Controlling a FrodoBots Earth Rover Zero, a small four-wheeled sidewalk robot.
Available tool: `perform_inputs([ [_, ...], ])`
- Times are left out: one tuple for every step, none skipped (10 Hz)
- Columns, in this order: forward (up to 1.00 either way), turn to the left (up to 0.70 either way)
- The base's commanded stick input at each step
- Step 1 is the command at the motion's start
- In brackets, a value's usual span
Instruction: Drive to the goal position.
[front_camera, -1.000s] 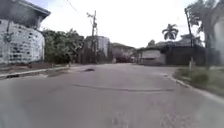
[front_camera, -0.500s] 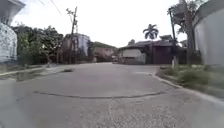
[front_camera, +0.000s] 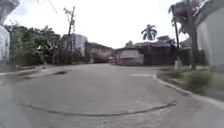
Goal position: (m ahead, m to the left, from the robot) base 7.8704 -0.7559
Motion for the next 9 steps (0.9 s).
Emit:
perform_inputs([
  [1.0,0.0],
  [1.0,0.0],
  [1.0,0.0],
  [1.0,0.0],
  [1.0,0.0],
  [1.0,0.0],
  [1.0,0.0],
  [1.0,0.0],
  [1.0,0.0],
])
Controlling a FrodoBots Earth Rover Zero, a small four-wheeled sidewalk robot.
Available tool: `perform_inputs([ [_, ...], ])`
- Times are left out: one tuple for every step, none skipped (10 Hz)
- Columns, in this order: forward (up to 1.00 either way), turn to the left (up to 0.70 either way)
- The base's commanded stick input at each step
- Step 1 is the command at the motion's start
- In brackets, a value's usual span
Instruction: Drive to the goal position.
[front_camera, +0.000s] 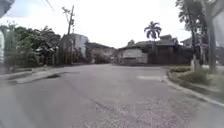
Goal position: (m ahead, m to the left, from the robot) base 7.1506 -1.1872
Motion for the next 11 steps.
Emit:
perform_inputs([
  [1.0,0.0],
  [1.0,0.0],
  [1.0,0.0],
  [1.0,-0.07],
  [1.0,-0.3],
  [1.0,-0.39],
  [1.0,-0.39],
  [1.0,-0.39],
  [1.0,-0.39],
  [1.0,-0.39],
  [1.0,-0.39],
])
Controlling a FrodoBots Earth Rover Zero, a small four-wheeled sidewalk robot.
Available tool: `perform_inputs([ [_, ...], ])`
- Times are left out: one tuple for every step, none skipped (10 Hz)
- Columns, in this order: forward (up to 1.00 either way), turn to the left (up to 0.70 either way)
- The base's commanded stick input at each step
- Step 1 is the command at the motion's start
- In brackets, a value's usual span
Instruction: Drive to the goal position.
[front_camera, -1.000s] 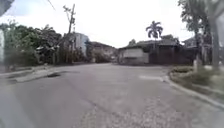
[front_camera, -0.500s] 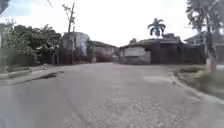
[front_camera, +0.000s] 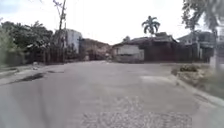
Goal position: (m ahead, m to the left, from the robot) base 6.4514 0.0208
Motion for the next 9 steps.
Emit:
perform_inputs([
  [1.0,-0.39],
  [1.0,-0.39],
  [1.0,-0.37],
  [1.0,-0.23],
  [1.0,-0.04],
  [1.0,0.0],
  [1.0,0.0],
  [1.0,0.0],
  [1.0,0.0],
])
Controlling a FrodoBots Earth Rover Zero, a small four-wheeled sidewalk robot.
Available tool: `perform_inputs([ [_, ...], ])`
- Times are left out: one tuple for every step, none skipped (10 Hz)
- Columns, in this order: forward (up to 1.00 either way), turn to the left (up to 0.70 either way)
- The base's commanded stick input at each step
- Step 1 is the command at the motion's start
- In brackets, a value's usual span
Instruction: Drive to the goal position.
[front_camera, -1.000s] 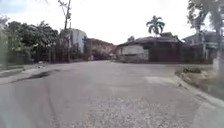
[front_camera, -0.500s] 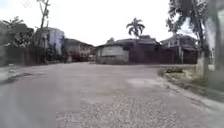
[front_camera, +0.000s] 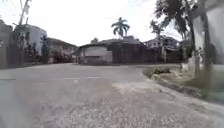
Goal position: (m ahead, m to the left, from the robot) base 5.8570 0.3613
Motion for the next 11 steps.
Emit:
perform_inputs([
  [1.0,0.0],
  [1.0,0.0],
  [1.0,-0.01],
  [1.0,-0.03],
  [1.0,-0.04],
  [1.0,-0.32],
  [1.0,-0.39],
  [1.0,-0.4],
  [1.0,-0.4],
  [1.0,-0.4],
  [1.0,-0.29],
])
